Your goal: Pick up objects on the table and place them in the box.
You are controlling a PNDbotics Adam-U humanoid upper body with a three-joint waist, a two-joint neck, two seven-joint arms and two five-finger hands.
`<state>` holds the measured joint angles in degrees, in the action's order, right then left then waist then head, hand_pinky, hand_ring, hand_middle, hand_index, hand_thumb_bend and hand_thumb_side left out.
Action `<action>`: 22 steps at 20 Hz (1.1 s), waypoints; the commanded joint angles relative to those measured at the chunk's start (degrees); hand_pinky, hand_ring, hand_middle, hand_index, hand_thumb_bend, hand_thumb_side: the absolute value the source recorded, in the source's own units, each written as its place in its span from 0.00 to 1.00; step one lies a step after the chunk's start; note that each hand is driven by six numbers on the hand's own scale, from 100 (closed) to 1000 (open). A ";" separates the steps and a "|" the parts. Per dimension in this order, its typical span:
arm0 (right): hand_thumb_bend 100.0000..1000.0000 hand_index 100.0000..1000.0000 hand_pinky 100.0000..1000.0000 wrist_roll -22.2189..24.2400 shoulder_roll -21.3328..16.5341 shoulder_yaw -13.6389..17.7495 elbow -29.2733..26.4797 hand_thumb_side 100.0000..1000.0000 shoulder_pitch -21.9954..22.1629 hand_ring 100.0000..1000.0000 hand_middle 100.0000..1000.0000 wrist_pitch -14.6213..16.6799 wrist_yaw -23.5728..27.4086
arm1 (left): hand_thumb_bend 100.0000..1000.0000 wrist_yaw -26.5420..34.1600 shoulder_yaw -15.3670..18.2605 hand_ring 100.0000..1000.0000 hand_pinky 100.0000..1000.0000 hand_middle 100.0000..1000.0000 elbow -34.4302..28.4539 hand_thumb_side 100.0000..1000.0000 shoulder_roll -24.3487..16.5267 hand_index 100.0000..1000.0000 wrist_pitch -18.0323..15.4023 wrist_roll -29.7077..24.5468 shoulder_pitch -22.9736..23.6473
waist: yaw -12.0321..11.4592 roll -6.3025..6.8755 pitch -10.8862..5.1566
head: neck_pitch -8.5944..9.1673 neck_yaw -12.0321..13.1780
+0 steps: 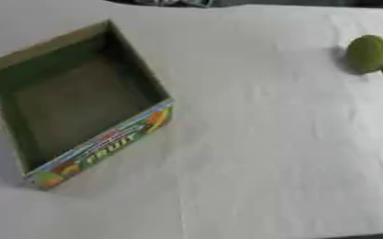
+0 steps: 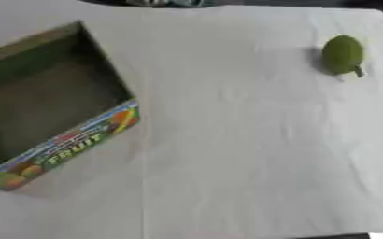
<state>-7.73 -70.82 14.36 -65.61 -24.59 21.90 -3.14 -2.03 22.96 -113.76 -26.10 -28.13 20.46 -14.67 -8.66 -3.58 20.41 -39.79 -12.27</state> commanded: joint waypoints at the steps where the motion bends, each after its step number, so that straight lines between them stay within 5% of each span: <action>1: 0.00 0.99 0.97 7.01 -2.62 -2.08 3.18 0.25 -2.18 1.00 0.90 2.30 -5.17 | 0.00 0.48 -0.12 0.70 0.62 0.63 -0.83 0.54 -1.80 0.82 0.07 -0.69 -0.50 | -0.10 0.07 -1.46 | -0.28 -0.38; 3: 0.00 0.99 0.96 11.43 -2.20 -3.35 4.38 0.16 -3.15 1.00 0.92 2.78 -8.91 | 0.00 0.62 -0.18 0.70 0.62 0.63 -0.83 0.54 -1.74 0.82 0.17 -0.97 -0.56 | -0.21 0.02 -1.52 | -0.30 -0.47; 5: 0.00 0.99 0.95 14.78 -1.69 -4.46 5.41 0.17 -4.12 1.00 0.93 2.48 -12.85 | 0.00 0.75 -0.26 0.70 0.62 0.63 -0.83 0.54 -1.75 0.81 0.22 -1.21 -0.59 | -0.31 -0.01 -1.59 | -0.31 -0.54; 11: 0.00 0.98 0.95 21.09 0.55 -7.13 8.22 0.35 -6.74 1.00 0.93 2.30 -21.48 | 0.00 1.27 -0.55 0.70 0.62 0.63 -0.83 0.54 -1.81 0.81 0.37 -1.88 -0.78 | -0.44 -0.03 -1.82 | -0.28 -1.00; 12: 0.00 1.00 0.97 22.47 0.76 -7.42 8.21 0.44 -6.58 1.00 0.94 2.72 -22.25 | 0.00 1.33 -0.54 0.70 0.62 0.62 -0.83 0.54 -1.80 0.81 0.38 -1.93 -0.77 | -0.46 -0.04 -1.81 | -0.28 -1.03; 15: 0.00 1.00 0.98 28.01 0.96 -7.43 8.52 0.21 -6.12 1.00 0.93 3.60 -22.32 | 0.00 1.42 -0.54 0.70 0.62 0.62 -0.83 0.54 -1.81 0.81 0.40 -2.04 -0.79 | -0.38 -0.08 -1.82 | -0.40 -0.98; 22: 0.00 1.00 0.99 41.07 -0.02 -7.16 4.07 0.28 -2.82 1.00 0.96 3.20 -22.79 | 0.00 1.52 -0.54 0.69 0.61 0.62 -0.83 0.54 -1.93 0.82 0.38 -2.05 -0.81 | -0.13 -0.03 -1.79 | -0.43 -0.86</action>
<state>31.25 -67.73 6.46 -59.80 -27.08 25.12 -25.61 -0.65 22.32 -113.76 -26.11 -27.66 18.61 -15.08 -8.89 -3.67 19.96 -40.18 -13.15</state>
